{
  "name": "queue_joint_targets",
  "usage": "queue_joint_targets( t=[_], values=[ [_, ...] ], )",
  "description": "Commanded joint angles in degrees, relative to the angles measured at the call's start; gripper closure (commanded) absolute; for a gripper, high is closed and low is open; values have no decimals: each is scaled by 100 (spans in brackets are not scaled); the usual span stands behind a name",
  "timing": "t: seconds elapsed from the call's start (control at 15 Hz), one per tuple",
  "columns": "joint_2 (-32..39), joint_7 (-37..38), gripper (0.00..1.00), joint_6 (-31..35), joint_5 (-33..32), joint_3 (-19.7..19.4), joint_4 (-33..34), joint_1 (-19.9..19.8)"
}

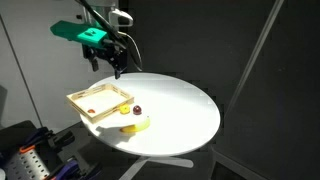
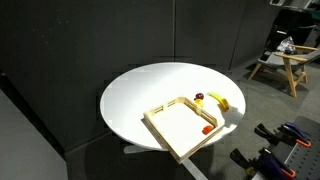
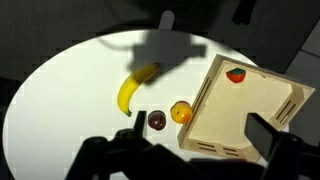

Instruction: Remove the orange object from the tray

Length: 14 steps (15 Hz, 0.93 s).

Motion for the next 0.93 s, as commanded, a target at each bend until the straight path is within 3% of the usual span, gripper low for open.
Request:
queue_joint_targets(
  t=[0.0,0.87],
  values=[
    [15,-49,0,-13,66,92,9,-93],
    [208,-6,0,-40,124,198,123,-6]
  ],
)
